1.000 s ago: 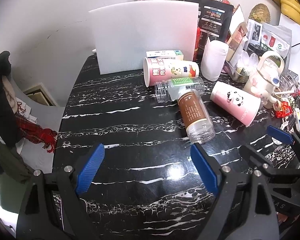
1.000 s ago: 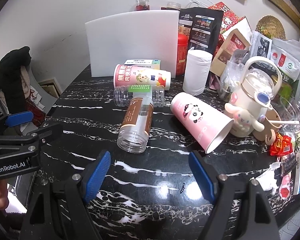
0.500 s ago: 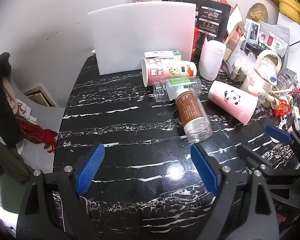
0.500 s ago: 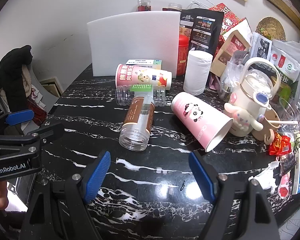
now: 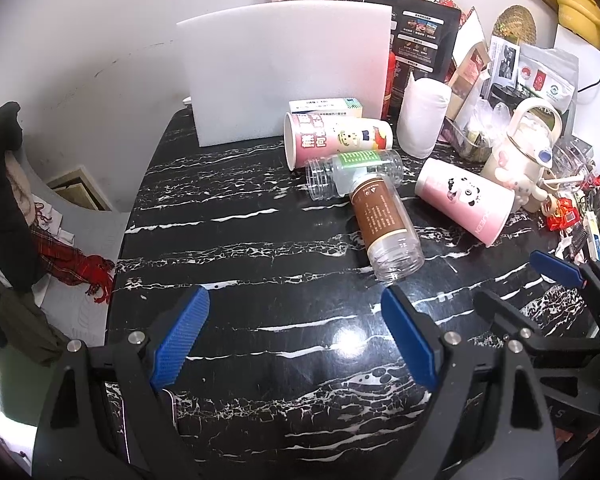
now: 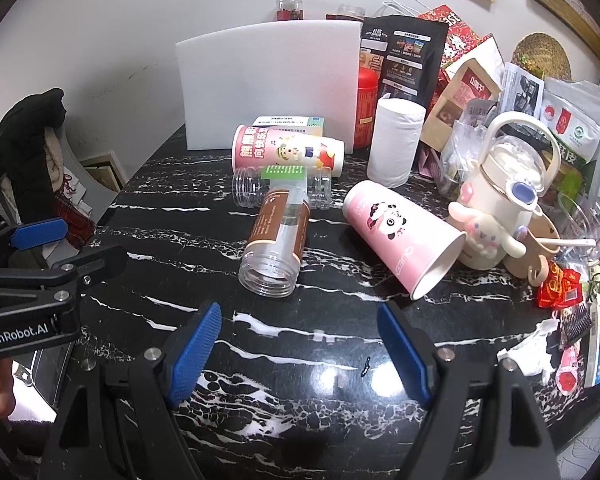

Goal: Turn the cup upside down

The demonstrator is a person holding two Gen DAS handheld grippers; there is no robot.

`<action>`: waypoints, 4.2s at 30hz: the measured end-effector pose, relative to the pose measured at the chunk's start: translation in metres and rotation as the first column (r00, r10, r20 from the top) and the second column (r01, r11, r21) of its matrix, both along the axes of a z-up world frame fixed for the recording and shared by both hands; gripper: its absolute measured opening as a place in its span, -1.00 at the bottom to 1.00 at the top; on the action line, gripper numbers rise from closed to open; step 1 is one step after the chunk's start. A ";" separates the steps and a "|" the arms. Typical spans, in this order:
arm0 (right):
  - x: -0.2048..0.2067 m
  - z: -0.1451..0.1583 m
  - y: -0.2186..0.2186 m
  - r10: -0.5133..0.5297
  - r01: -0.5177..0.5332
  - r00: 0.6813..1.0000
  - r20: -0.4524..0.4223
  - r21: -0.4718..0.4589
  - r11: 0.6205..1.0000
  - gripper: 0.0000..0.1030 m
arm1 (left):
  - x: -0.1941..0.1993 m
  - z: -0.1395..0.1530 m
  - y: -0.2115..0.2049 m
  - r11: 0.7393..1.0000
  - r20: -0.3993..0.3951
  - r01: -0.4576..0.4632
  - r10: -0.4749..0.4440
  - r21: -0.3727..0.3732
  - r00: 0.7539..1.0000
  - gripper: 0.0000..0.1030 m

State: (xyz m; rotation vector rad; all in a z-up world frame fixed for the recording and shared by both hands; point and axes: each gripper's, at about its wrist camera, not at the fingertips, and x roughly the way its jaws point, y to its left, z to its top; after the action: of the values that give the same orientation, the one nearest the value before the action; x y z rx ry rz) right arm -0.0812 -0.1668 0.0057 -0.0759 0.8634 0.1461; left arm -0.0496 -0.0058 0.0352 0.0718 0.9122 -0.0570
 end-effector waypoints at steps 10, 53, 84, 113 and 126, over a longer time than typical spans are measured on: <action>0.001 -0.003 0.001 0.004 -0.004 1.000 -0.011 -0.002 1.000 0.57 | -0.003 -0.002 0.000 1.000 0.000 -0.004 0.004 0.000 1.000 0.70; 0.160 -0.089 0.040 -0.021 0.021 0.971 -0.238 -0.004 1.000 0.57 | 0.114 -0.067 0.051 0.992 -0.105 -0.123 0.124 0.014 0.987 0.70; 0.121 -0.073 0.033 0.006 0.003 0.971 -0.240 0.036 0.999 0.21 | 0.077 -0.050 0.047 0.993 -0.096 -0.122 0.121 0.000 0.988 0.70; 0.031 -0.096 0.032 0.001 0.019 0.971 -0.239 0.081 0.997 0.21 | -0.019 -0.027 0.033 0.994 -0.056 -0.110 0.110 -0.009 0.992 0.70; 0.031 -0.107 0.037 -0.004 0.019 0.968 -0.253 0.057 0.998 0.21 | -0.016 -0.030 0.028 0.995 -0.065 -0.104 0.104 -0.003 0.993 0.70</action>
State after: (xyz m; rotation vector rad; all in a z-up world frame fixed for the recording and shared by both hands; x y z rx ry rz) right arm -0.0506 -0.1297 -0.1014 0.0041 1.1132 0.1725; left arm -0.0659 0.0221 0.0049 0.0168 0.9790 0.0349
